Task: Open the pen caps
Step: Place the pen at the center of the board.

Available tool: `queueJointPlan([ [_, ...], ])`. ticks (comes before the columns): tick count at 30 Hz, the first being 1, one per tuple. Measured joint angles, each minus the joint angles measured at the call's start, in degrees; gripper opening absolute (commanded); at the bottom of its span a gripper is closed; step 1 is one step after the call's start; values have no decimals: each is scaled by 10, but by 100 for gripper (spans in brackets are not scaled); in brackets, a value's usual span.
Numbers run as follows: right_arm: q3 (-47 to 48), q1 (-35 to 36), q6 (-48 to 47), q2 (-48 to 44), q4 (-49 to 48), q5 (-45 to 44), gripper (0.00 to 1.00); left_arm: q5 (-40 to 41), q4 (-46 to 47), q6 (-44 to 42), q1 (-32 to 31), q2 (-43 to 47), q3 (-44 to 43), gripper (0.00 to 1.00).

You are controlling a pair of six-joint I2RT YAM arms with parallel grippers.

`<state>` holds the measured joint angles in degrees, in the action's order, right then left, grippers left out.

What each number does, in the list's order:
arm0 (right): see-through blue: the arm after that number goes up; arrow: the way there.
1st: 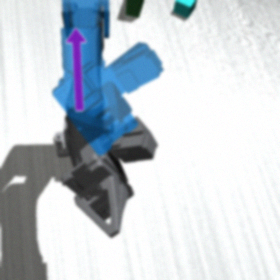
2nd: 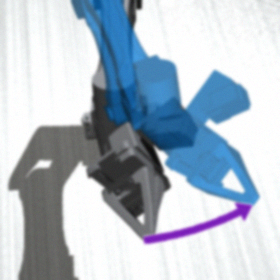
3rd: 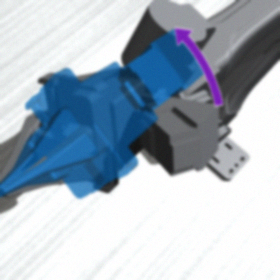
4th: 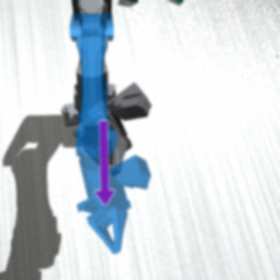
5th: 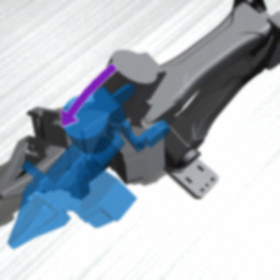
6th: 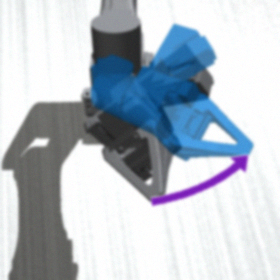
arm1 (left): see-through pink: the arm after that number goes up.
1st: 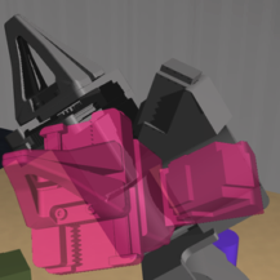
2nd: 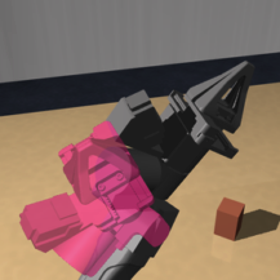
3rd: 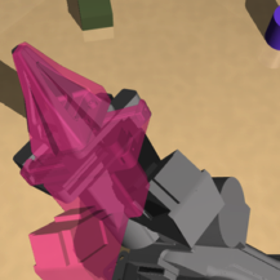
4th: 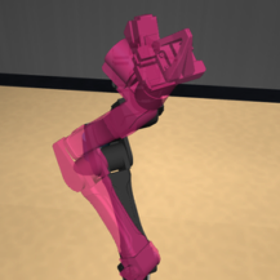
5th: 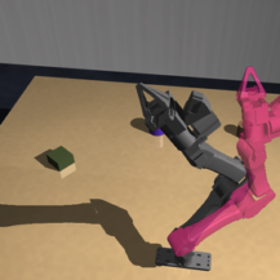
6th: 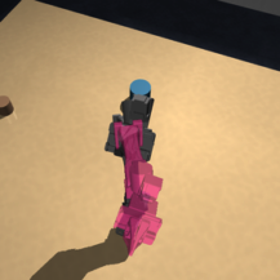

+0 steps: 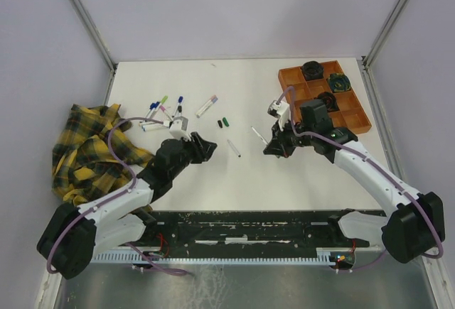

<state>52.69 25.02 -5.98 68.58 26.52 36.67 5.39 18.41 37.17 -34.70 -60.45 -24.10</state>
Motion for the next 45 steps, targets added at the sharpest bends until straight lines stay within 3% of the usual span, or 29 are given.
queueJointPlan([
  [7, 2, 9, -1, 44, -4, -6, 7, -40, 47, -15, 0, 118, 121, 77],
  [13, 82, 53, -5, 171, 32, -34, 7, -13, 40, -15, 0, 254, 194, 79],
  [19, 218, 70, -1, 322, 83, -78, 8, 24, 5, -19, 0, 320, 219, 79],
  [27, 302, 74, 61, 444, 91, -144, 8, 35, -5, -18, 0, 330, 234, 79],
  [45, 305, 91, 143, 488, 71, -213, 17, 35, 16, -17, 0, 269, 234, 79],
])
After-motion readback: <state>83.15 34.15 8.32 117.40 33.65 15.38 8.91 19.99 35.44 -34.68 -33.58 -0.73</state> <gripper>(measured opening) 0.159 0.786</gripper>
